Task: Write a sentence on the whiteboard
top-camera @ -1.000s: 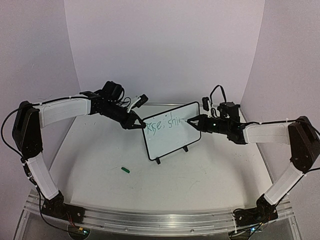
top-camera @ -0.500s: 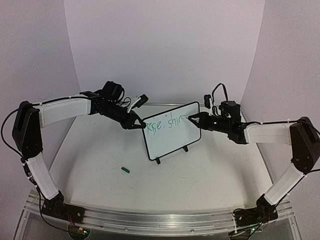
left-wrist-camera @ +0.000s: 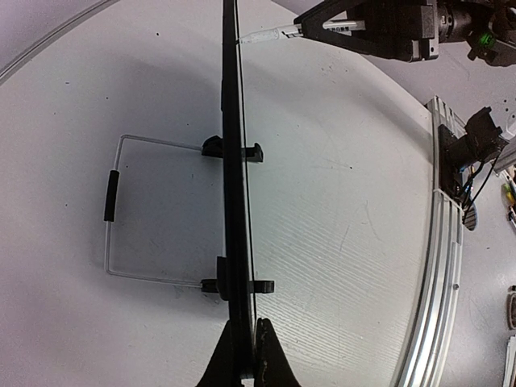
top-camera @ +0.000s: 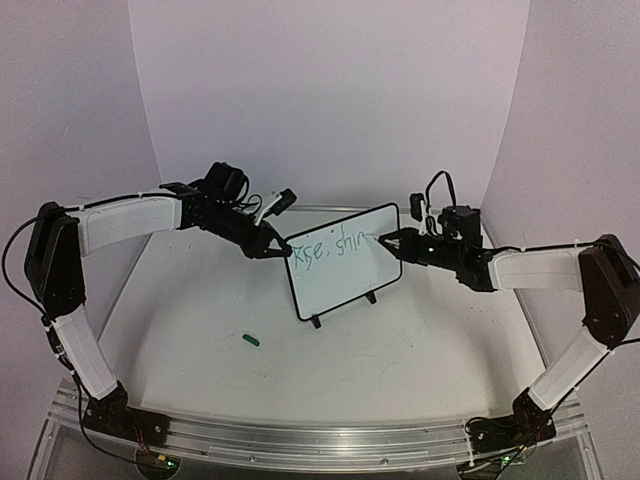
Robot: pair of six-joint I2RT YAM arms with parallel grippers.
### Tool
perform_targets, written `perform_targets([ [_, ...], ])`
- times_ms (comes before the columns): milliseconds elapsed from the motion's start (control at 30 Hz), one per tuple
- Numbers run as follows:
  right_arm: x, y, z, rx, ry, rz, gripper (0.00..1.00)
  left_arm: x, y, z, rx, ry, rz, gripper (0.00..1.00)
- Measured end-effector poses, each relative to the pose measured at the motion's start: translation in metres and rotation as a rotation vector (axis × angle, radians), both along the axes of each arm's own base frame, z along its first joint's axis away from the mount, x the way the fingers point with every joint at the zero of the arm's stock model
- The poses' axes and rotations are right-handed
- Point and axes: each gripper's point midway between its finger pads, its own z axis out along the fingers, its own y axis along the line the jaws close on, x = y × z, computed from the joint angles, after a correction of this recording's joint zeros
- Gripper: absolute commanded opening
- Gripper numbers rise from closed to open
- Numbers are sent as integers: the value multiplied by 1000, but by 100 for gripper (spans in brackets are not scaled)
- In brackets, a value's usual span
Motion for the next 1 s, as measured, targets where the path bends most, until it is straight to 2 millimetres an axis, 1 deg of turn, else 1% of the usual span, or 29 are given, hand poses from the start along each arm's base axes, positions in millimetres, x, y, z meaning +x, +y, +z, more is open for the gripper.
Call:
perform_targets([
  [200,-8,-5,-22,-21,46,-5,0,-1,-1,0,0,-2,-3,0],
  [333,-11,-7,-28,-28,63,-9,0,0,-1,0,-1,-3,-3,0],
  [400,-11,-7,-28,-27,63,-10,0,0,-1,0,0,-4,-4,0],
  [467,-12,-8,-22,-20,55,-10,0,0,-1,0,0,-4,-4,0],
  [633,-16,-10,8,15,-4,-12,0,-1,-1,0,0,-5,-5,0],
  [700,-16,-10,15,24,-22,-12,0,-1,-1,0,0,-7,-6,0],
  [867,-15,-10,14,21,-21,-16,0,-1,-2,1,-2,-11,-7,0],
  [1000,-13,-10,9,15,-12,-19,0,-1,-2,1,-2,-11,-7,0],
])
